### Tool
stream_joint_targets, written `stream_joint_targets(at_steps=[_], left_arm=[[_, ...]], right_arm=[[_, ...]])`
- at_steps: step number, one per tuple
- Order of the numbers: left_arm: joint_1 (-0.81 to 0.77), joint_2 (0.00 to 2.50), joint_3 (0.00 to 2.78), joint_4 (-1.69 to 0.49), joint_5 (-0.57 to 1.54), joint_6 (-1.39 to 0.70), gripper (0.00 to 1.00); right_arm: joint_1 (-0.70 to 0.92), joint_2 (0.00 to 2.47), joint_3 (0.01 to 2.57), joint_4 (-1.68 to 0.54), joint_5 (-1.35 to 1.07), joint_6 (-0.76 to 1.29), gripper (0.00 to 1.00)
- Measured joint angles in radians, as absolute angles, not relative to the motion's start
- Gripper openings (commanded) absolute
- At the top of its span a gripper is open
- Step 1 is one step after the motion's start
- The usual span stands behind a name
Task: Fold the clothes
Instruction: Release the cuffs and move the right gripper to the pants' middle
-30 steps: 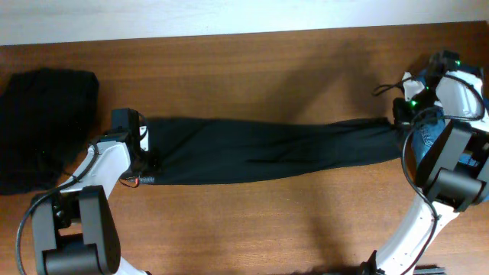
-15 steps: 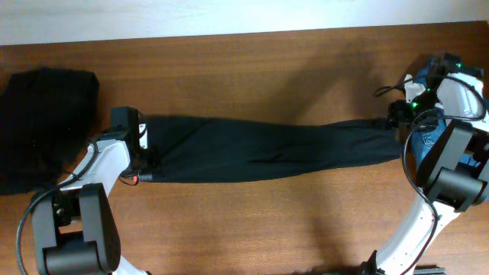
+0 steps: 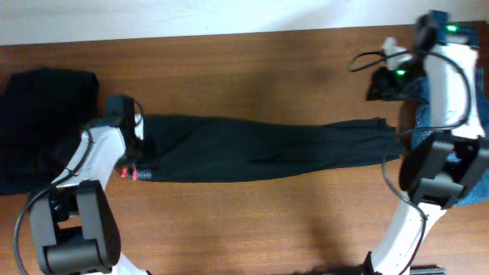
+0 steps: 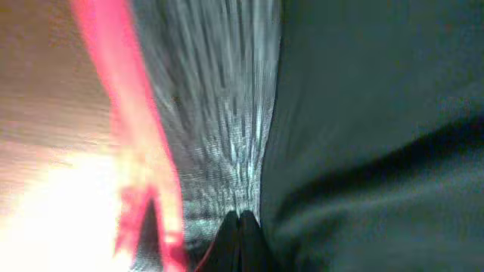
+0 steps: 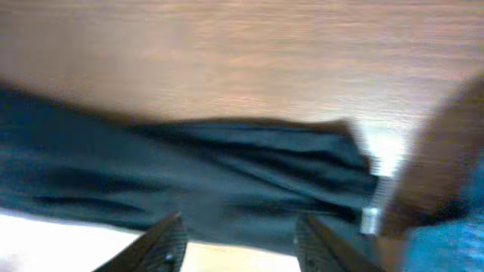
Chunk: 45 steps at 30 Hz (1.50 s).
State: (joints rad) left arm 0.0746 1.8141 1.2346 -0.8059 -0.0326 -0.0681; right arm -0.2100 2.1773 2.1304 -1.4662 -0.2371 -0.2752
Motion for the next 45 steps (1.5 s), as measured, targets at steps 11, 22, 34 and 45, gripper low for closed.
stream_joint_targets(at_steps=[11,22,34,45], left_arm=[[-0.025,1.75,1.444,-0.9,0.137,-0.052,0.46],[-0.076,1.75,1.442,-0.909,0.15,0.069,0.57],[-0.073,1.75,1.442,-0.908,0.151,0.094,0.95],[-0.073,1.75,1.442,-0.908,0.151,0.094,0.97]], right_arm=[[-0.012,2.177,2.13,-1.57,-0.25,-0.131,0.43],[0.131,2.175,2.076,-1.524,-0.254,0.221,0.49],[0.311,2.175,1.827,-1.348,-0.288,0.73,0.45],[0.414,2.175,1.793,-1.27,-0.178,1.162,0.38]])
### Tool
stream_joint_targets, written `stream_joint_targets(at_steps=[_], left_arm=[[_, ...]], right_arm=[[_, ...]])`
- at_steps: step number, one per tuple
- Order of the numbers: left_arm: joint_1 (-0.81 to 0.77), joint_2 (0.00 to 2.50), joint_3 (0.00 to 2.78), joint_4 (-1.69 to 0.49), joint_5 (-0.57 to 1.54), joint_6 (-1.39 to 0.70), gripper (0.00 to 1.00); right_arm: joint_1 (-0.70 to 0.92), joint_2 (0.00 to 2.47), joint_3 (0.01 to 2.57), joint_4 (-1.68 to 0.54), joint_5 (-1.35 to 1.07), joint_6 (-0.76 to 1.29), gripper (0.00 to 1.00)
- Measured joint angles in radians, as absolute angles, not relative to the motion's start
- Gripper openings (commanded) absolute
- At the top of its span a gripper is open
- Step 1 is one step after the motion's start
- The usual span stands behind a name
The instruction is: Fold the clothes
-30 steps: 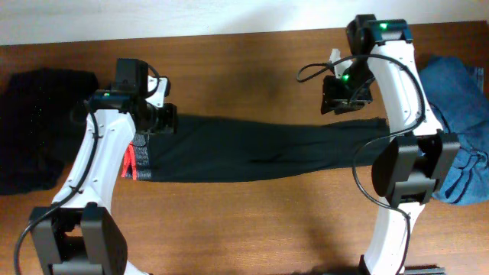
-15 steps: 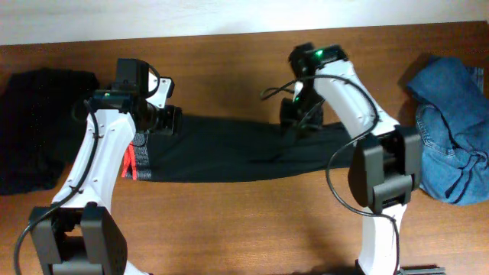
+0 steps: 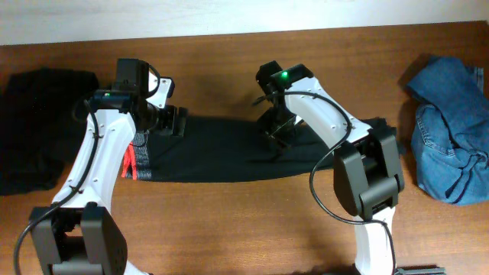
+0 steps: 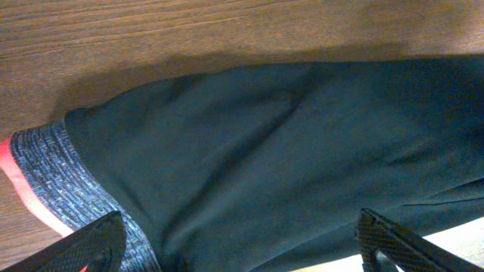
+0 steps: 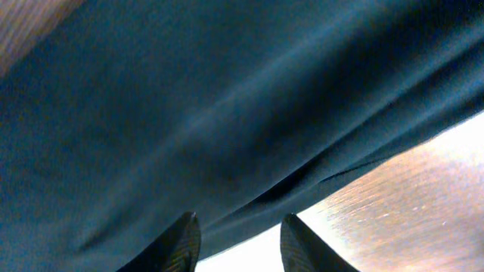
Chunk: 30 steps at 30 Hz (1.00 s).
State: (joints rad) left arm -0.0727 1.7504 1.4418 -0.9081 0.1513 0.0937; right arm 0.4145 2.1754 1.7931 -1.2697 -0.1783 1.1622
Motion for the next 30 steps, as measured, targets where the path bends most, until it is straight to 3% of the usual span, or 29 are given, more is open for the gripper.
stream_joint_targets(at_steps=[18,30], left_arm=[[-0.073,1.75,1.442,-0.908,0.151,0.094,0.97],[-0.073,1.75,1.442,-0.908,0.151,0.094,0.97]], right_arm=[[0.432,2.175,1.702,-1.285,-0.093,1.459,0.42],[0.432,2.175,1.671,-1.162,-0.086,1.509,0.39]])
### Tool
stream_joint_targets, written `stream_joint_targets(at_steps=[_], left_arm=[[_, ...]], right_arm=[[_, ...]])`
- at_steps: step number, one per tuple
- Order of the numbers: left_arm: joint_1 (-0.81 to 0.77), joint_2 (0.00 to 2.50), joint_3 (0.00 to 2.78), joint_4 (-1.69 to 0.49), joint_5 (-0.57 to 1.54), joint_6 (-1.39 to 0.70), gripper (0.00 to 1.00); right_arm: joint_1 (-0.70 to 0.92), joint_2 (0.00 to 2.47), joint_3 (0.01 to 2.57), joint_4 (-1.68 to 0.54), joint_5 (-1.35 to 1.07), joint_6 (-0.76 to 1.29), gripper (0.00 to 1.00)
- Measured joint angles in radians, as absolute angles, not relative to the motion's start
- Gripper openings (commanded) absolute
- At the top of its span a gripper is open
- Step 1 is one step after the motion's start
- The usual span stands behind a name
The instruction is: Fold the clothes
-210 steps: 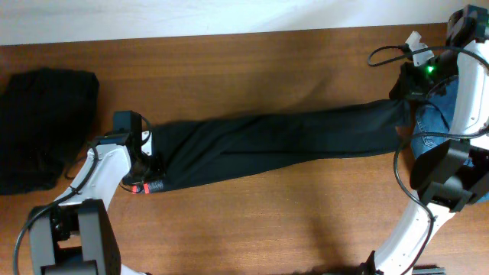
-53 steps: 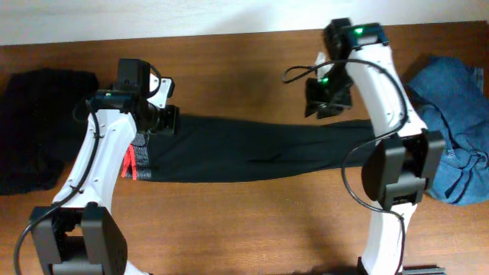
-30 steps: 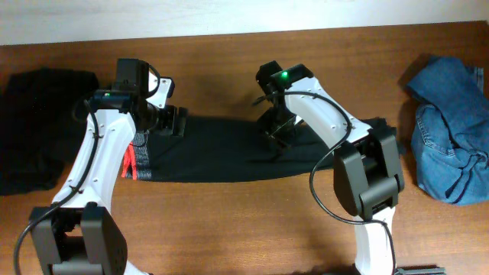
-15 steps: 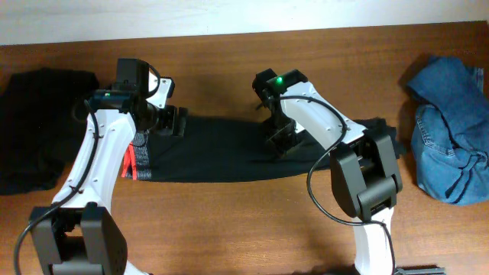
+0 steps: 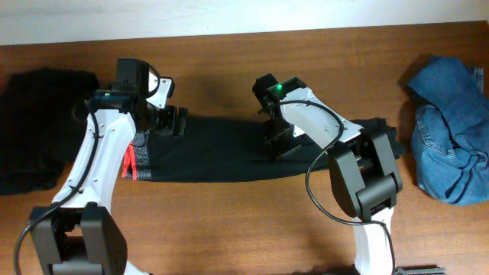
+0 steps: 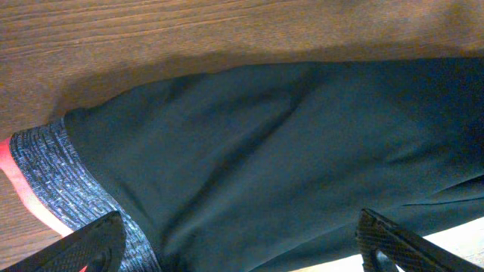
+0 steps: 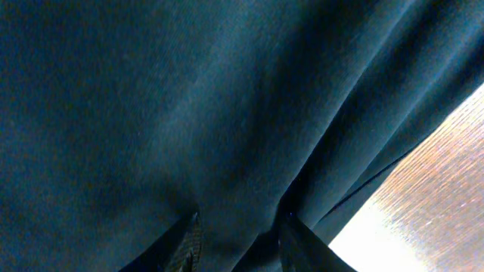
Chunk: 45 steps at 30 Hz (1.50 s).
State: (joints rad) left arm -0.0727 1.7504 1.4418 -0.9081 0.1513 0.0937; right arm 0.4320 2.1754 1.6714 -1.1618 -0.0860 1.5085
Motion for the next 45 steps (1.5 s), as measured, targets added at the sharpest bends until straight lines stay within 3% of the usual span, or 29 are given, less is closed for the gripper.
stream_joint_targets(at_steps=[2,4,9,12,14,18,20,24,30,34,35,38,45], left_arm=[[-0.073,1.75,1.442,-0.908,0.151,0.094,0.97],[-0.073,1.75,1.442,-0.908,0.151,0.094,0.97],[-0.073,1.75,1.442,-0.908,0.151,0.094,0.97],[-0.073,1.75,1.442,-0.908,0.151,0.094,0.97],[-0.073,1.75,1.442,-0.908,0.151,0.094,0.97],[-0.073,1.75,1.442,-0.908,0.151,0.094,0.97],[-0.073,1.75,1.442,-0.908,0.151,0.094,0.97],[-0.073,1.75,1.442,-0.909,0.151,0.094,0.97],[-0.073,1.75,1.442,-0.909,0.151,0.094,0.97],[-0.073,1.75,1.442,-0.909,0.151,0.094,0.97],[-0.073,1.75,1.442,-0.909,0.151,0.094,0.97],[-0.073,1.75,1.442,-0.909,0.151,0.094,0.97],[-0.073,1.75,1.442,-0.909,0.151,0.094,0.97]], right_arm=[[0.432,2.175,1.671,-1.161,-0.077,1.512,0.38],[0.432,2.175,1.671,-1.161,-0.069,1.514,0.25],[0.432,2.175,1.671,-1.158,-0.064,1.518,0.09],[0.432,2.175,1.671,-1.161,-0.063,1.519,0.09],[0.432,2.175,1.671,-1.163,-0.063,1.52,0.16],[0.432,2.175,1.67,-1.165,-0.061,1.524,0.57],[0.432,2.175,1.67,-1.165,-0.06,1.522,0.61],[0.432,2.175,1.669,-1.156,-0.06,1.52,0.45],[0.432,2.175,1.668,-1.129,-0.06,1.519,0.43],[0.432,2.175,1.651,-1.117,-0.06,1.545,0.37],[0.432,2.175,1.645,-1.117,-0.06,1.551,0.33],[0.432,2.175,1.64,-1.118,-0.06,1.563,0.06],[0.432,2.175,1.639,-1.165,-0.06,1.574,0.04]])
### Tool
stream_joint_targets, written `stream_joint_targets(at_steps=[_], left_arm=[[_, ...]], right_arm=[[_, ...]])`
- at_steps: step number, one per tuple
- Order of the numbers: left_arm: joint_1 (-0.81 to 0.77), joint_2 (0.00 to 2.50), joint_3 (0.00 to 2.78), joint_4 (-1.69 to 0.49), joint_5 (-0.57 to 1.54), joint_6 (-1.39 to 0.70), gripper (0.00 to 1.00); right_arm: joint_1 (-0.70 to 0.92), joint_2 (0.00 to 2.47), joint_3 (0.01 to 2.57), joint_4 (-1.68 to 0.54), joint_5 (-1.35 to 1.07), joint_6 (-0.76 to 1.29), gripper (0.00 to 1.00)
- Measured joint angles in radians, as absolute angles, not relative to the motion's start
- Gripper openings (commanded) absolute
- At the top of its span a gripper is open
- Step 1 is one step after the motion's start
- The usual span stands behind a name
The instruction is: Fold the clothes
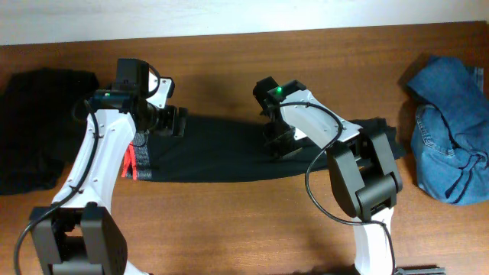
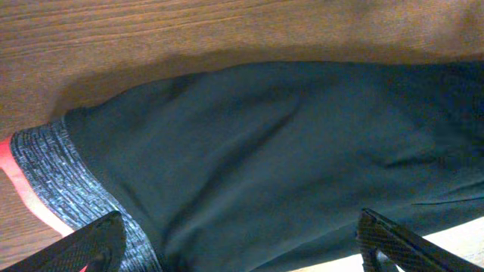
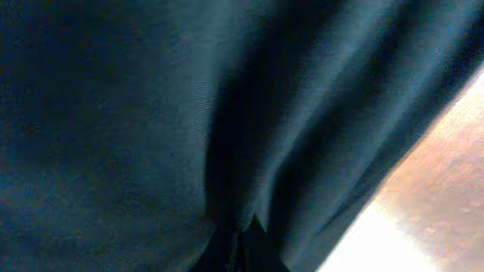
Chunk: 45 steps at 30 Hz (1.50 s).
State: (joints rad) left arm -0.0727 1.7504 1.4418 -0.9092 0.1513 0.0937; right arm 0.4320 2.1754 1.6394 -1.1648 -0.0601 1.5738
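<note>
Dark green trousers point(image 1: 221, 149) lie stretched left to right on the wooden table point(image 1: 229, 69). Their grey waistband with red trim point(image 1: 139, 158) is at the left end. My left gripper point(image 1: 174, 121) hovers open over the waist end. In the left wrist view its fingers point(image 2: 91, 242) stand wide apart above the cloth point(image 2: 265, 151) and the waistband point(image 2: 53, 174). My right gripper point(image 1: 276, 147) is down on the middle of the trousers. In the right wrist view the right gripper point(image 3: 238, 242) is shut on a pinch of the dark fabric point(image 3: 113, 113).
A black garment point(image 1: 38, 114) lies at the table's left edge. A crumpled blue denim piece point(image 1: 447, 137) sits at the right edge. The trouser cuffs point(image 1: 382, 130) end just short of the denim.
My right gripper's fingers were apart and pressed onto the middle of the trousers; now they are shut on a fold of the fabric. The left gripper has stayed where it was, open.
First my left gripper was shut at the waistband and my right one was open at the far right by the cuffs. Then the left was open above the waist end and the right open over the trousers' middle. The right then pressed down and now pinches the cloth.
</note>
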Motion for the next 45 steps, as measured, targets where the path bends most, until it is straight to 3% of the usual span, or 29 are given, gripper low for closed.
stream_joint_targets(at_steps=[36,39,41,42,43,45], left_arm=[[-0.073,1.75,1.442,-0.909,0.151,0.094,0.97],[-0.073,1.75,1.442,-0.909,0.151,0.094,0.97],[-0.073,1.75,1.442,-0.909,0.151,0.094,0.97],[-0.073,1.75,1.442,-0.908,0.151,0.094,0.97],[-0.073,1.75,1.442,-0.908,0.151,0.094,0.97],[-0.073,1.75,1.442,-0.908,0.151,0.094,0.97]], right_arm=[[0.475,2.117,1.628,-1.312,-0.1,1.544,0.04],[0.483,2.117,1.613,-1.305,-0.09,1.545,0.1],[0.484,2.117,1.599,-1.287,-0.083,1.549,0.21],[0.484,2.117,1.591,-1.281,-0.078,1.548,0.38],[0.484,2.117,1.583,-1.275,-0.074,1.549,0.42],[0.484,2.117,1.567,-1.27,-0.061,1.543,0.43]])
